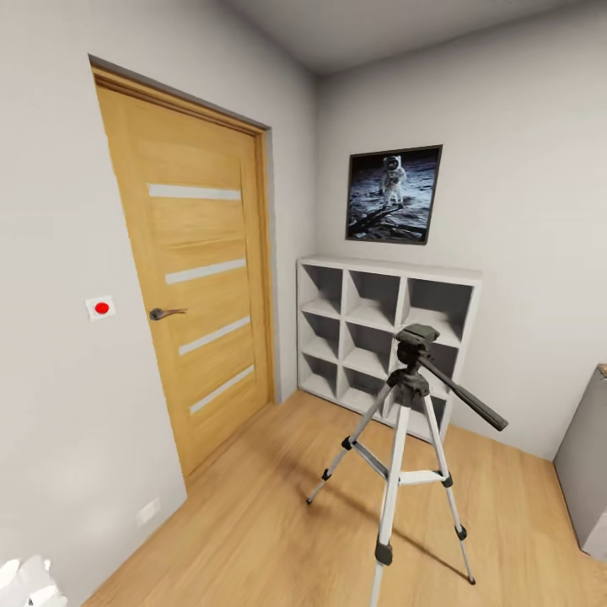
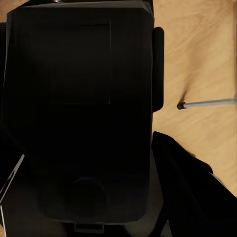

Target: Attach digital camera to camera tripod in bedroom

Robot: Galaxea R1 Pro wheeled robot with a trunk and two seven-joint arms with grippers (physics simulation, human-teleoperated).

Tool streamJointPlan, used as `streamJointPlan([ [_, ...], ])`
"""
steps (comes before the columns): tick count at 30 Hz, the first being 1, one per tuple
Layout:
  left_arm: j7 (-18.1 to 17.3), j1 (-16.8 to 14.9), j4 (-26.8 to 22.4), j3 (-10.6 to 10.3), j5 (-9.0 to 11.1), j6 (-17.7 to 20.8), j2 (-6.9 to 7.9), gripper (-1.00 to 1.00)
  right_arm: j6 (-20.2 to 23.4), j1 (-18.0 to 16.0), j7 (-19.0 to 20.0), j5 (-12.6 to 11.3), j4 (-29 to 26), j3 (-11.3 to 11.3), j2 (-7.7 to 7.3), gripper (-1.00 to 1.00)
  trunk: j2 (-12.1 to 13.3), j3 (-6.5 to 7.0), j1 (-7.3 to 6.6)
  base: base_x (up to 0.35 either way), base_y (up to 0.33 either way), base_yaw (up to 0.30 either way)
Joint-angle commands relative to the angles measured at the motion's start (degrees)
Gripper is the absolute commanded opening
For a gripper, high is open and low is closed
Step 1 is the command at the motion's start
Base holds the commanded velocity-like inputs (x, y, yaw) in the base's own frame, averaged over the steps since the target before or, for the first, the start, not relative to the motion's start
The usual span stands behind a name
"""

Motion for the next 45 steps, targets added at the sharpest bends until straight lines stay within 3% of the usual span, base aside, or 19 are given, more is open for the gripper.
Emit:
streamJointPlan([
  [1,-0.2,0.0,0.0,-0.5,0.5,0.0,0.01,-1.0,-0.3,-0.1,0.1,0.4,0.2,-0.5,-0.03,1.0,0.0,-0.02,0.04,0.207,0.284,-0.288],
  [18,-0.2,0.0,0.0,-0.5,0.5,-0.1,-0.05,-1.0,-0.3,-0.1,0.1,0.5,0.2,-0.5,-0.02,1.0,0.0,-0.02,0.04,0.036,0.081,-0.06],
  [34,-0.2,0.0,0.1,-0.5,0.4,-0.1,-0.07,-1.0,-0.4,-0.1,0.1,0.3,0.2,-0.5,-0.02,1.0,0.0,-0.02,0.04,0.0,0.31,-0.005],
  [45,-0.2,0.0,0.1,-0.5,0.4,-0.1,-0.07,-1.0,-0.3,-0.1,0.1,0.2,0.2,-0.5,-0.02,1.0,0.0,-0.02,0.04,0.0,0.218,-0.207],
])
